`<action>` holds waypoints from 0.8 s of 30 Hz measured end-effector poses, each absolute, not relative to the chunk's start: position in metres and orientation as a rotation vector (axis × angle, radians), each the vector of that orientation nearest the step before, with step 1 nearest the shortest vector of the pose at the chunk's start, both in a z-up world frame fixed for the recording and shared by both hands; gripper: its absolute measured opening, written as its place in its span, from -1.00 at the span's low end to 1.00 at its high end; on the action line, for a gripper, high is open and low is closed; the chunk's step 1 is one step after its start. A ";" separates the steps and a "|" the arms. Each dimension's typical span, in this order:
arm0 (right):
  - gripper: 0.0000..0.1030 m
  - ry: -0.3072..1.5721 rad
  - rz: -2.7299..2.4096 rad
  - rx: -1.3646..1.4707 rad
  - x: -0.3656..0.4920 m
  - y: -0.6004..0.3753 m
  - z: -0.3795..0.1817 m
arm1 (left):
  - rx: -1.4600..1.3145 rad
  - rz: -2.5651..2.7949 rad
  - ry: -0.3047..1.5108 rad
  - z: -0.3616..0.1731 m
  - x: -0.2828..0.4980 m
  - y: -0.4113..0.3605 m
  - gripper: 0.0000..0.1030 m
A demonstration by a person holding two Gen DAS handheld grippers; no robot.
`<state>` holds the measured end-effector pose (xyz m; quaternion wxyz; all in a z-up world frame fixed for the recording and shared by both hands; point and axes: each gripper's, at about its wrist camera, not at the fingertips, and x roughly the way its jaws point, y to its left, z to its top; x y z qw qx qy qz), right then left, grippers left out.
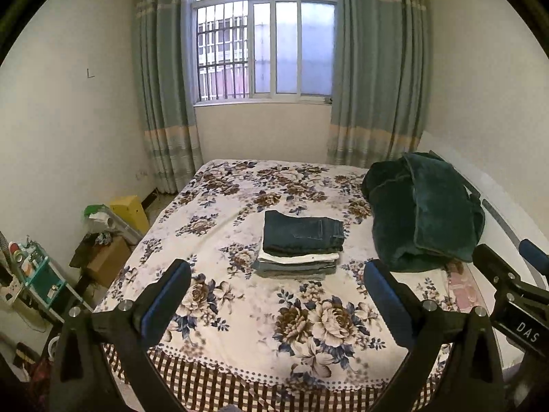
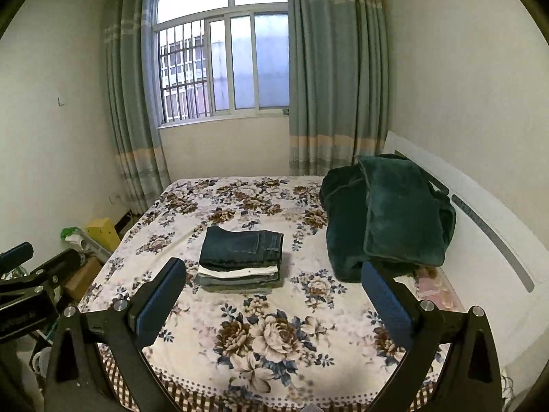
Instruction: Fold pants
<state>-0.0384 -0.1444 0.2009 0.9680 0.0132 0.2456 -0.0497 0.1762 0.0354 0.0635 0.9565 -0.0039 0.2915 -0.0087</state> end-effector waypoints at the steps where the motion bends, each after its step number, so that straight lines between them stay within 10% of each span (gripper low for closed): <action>1: 1.00 0.498 -0.101 0.025 -0.039 -0.146 0.202 | -0.007 -0.015 0.590 0.064 0.174 0.035 1.00; 24: 1.00 0.504 -0.060 0.022 -0.037 -0.145 0.205 | -0.004 0.004 0.575 0.073 0.156 0.042 1.00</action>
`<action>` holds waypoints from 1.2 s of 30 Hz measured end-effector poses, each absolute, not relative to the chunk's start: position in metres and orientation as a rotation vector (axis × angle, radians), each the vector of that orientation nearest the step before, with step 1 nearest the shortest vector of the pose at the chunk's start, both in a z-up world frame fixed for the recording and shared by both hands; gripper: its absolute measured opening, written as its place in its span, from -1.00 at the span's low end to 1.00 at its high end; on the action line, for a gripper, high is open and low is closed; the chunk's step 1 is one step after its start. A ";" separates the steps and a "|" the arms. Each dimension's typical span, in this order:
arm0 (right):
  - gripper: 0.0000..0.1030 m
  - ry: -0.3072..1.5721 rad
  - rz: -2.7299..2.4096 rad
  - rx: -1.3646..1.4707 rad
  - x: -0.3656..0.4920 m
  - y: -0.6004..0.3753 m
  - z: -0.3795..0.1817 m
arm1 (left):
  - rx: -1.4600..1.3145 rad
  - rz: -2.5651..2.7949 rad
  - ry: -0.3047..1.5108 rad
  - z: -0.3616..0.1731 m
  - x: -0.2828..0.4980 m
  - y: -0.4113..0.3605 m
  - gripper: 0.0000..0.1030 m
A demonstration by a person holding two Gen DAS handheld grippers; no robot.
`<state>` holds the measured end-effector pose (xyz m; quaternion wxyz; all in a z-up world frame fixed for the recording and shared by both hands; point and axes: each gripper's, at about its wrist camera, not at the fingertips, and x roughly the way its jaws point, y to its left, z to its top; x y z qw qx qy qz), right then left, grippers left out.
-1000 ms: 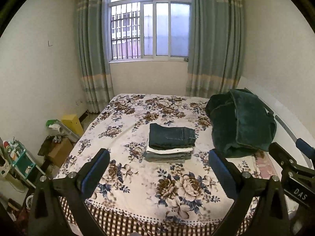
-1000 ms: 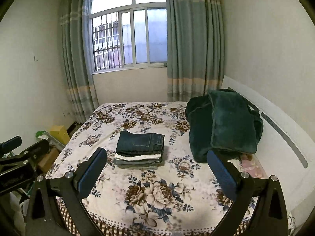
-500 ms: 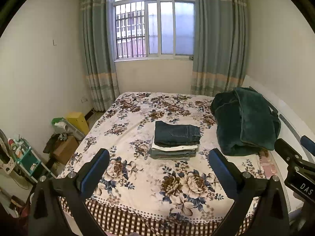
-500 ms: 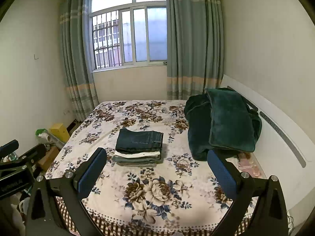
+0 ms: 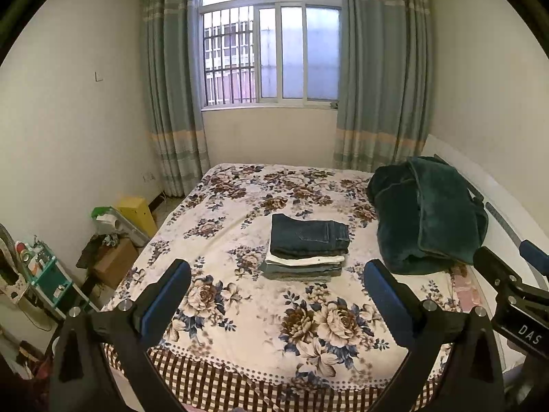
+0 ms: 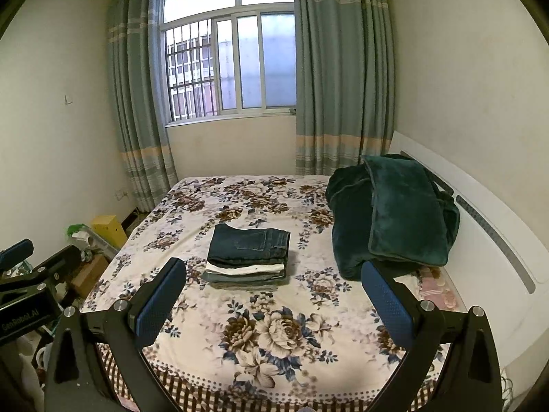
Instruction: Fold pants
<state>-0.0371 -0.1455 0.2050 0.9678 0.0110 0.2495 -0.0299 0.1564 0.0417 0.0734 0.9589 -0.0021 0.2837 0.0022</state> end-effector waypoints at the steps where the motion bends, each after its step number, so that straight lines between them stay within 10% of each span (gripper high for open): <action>1: 1.00 0.505 -0.059 0.021 -0.037 -0.145 0.205 | -0.005 0.000 0.576 0.074 0.156 0.042 1.00; 36: 1.00 0.504 -0.030 0.024 -0.042 -0.138 0.191 | -0.012 0.014 0.583 0.077 0.144 0.040 1.00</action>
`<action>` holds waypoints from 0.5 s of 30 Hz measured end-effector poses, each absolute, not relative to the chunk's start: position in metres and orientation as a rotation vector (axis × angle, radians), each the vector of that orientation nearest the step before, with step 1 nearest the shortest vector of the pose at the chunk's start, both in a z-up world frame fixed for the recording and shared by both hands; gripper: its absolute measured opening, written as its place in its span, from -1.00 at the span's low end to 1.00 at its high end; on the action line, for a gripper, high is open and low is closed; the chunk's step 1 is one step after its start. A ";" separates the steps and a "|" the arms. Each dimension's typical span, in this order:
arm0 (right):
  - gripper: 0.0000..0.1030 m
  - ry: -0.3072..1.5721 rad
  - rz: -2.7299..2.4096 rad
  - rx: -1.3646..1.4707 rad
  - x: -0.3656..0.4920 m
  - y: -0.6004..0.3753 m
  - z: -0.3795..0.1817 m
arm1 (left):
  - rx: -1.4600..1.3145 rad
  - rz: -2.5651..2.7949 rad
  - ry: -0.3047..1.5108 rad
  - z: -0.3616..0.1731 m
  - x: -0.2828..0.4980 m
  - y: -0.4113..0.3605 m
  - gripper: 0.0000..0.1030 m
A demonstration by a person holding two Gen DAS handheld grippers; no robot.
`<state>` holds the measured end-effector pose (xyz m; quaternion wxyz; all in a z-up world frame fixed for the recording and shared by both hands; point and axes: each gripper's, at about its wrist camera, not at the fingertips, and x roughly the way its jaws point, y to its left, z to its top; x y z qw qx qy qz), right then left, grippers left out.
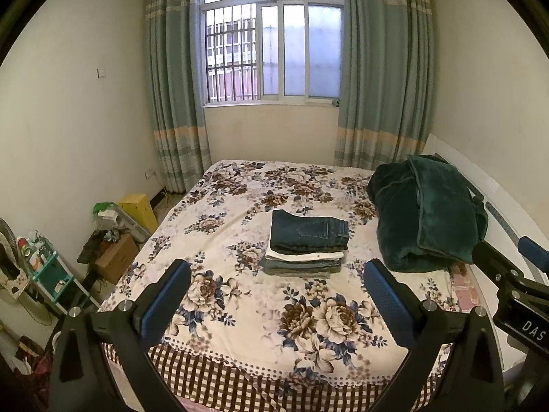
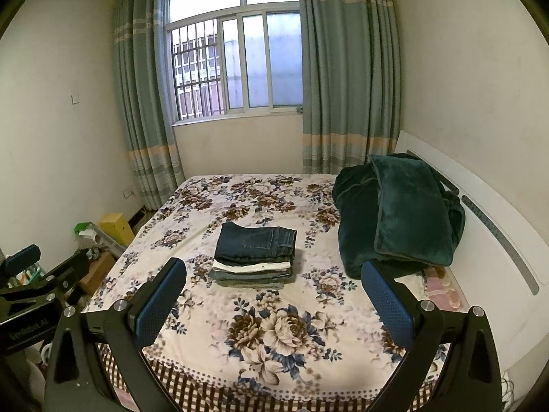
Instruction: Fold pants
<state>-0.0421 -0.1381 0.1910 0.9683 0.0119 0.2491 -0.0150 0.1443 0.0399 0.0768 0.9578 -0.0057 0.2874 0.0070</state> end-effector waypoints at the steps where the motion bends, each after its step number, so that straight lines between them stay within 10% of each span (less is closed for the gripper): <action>1: 1.00 0.504 -0.029 0.025 -0.043 -0.138 0.190 | -0.012 0.017 0.583 0.077 0.144 0.039 1.00; 15: 1.00 0.518 -0.023 0.032 -0.044 -0.141 0.186 | -0.019 0.023 0.589 0.079 0.144 0.037 1.00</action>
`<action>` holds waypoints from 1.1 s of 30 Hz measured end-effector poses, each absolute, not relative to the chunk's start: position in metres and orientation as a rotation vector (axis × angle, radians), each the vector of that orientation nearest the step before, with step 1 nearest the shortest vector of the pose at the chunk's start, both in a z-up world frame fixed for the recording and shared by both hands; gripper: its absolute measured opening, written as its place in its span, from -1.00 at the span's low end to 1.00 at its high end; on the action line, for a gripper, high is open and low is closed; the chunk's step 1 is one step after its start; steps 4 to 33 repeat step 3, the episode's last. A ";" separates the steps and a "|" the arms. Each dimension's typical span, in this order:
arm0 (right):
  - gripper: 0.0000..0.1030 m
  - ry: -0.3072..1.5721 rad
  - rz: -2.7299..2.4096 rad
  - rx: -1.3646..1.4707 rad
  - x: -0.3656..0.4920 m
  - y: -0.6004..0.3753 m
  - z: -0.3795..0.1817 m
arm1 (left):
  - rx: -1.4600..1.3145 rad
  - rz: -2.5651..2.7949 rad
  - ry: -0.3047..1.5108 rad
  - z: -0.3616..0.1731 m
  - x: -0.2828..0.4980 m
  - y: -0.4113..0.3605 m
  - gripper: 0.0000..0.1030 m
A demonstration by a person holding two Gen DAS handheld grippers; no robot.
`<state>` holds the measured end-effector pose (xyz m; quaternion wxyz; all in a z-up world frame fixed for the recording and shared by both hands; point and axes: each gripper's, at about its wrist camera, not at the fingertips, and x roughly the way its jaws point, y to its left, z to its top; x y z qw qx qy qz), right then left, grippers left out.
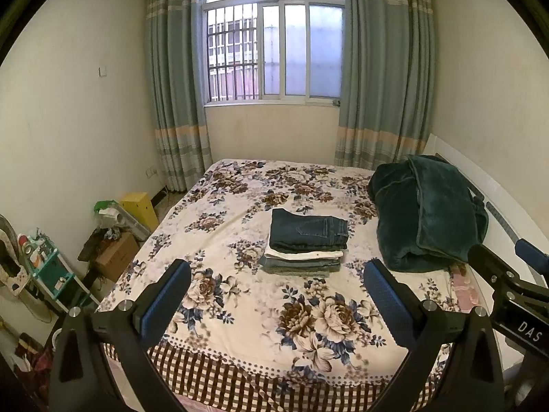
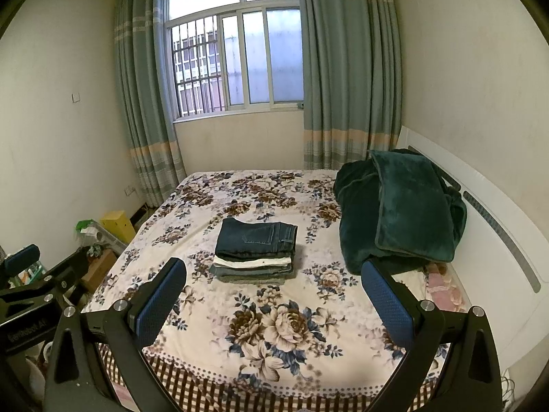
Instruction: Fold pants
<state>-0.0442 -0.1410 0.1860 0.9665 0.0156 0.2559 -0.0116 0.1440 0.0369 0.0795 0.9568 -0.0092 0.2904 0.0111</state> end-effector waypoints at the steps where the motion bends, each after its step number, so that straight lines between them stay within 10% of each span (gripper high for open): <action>1: 1.00 0.518 -0.023 0.031 -0.044 -0.141 0.186 | -0.020 0.026 0.588 0.080 0.144 0.037 1.00; 33: 1.00 0.518 -0.025 0.031 -0.044 -0.141 0.186 | -0.025 0.028 0.586 0.080 0.143 0.037 1.00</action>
